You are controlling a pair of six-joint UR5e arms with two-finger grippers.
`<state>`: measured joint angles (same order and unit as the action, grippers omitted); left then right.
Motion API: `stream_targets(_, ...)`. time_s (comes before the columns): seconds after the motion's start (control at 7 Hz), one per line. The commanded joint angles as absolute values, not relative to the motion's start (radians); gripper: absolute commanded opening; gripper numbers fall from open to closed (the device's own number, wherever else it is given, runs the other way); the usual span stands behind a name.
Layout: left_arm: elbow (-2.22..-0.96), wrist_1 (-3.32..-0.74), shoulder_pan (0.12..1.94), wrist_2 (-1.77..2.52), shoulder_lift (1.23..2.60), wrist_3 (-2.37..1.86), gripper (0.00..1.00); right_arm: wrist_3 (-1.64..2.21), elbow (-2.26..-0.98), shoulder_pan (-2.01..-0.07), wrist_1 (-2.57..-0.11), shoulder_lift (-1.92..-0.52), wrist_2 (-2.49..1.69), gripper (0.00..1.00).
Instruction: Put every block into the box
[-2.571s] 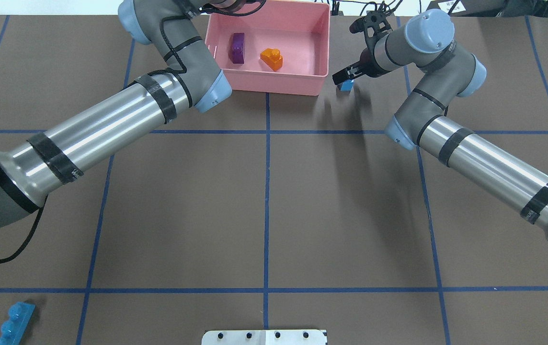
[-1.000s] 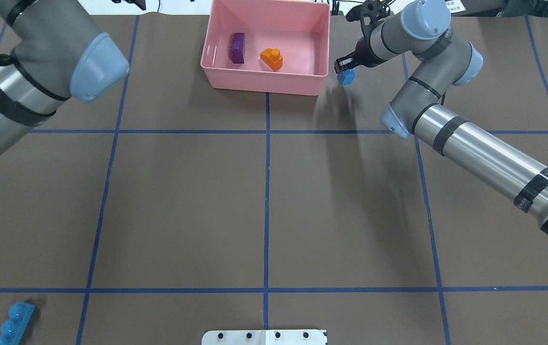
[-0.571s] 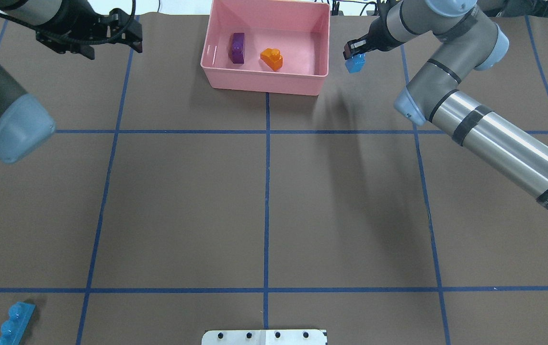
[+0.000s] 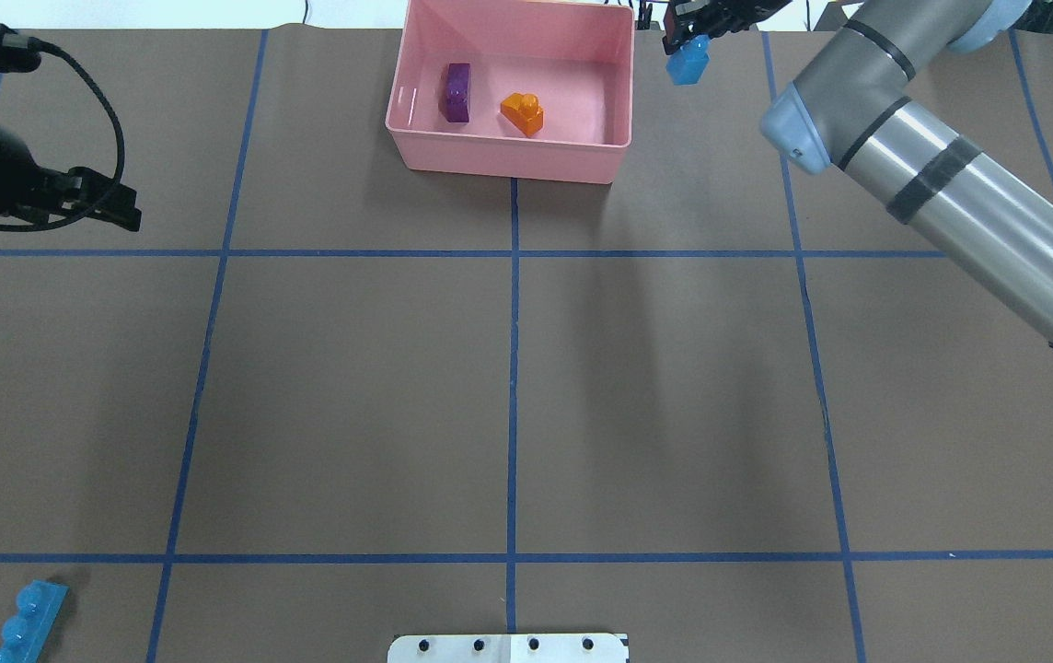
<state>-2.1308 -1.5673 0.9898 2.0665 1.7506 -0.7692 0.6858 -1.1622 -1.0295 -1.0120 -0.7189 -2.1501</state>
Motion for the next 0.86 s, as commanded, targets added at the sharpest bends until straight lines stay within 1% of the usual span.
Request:
stream_targets(0.0, -2.167, -1.565, 0.962, 2.071, 1.636, -0.654, 1.00, 0.710, -1.026, -0.974, -1.066, -0.558, -2.050, 0.00)
stream_targets(0.14, -2.169, -1.571, 0.910, 2.069, 1.568, -0.647, 1.00, 0.713, -0.967, -0.948, -1.063, -0.508, -2.007, 0.00)
stream_targets(0.29, -2.175, -1.574, 0.861, 2.069, 1.498, -0.647, 1.00, 0.713, -0.950, -0.916, -1.055, -0.500, -1.958, 0.00)
stream_targets(0.43, -2.175, -1.577, 0.810, 2.069, 1.417, -0.640, 1.00, 0.716, -0.901, -0.882, -0.992, -0.496, -1.897, 0.00)
stream_targets(0.57, -2.203, -1.613, 0.799, 2.071, 1.334, -0.576, 1.00, 0.771, -0.818, -0.858, -0.903, -0.473, -1.858, 0.00)
stream_targets(0.71, -2.221, -1.712, 0.790, 2.072, 1.215, -0.548, 1.00, 0.782, -0.795, -0.835, -0.869, -0.471, -1.821, 0.00)
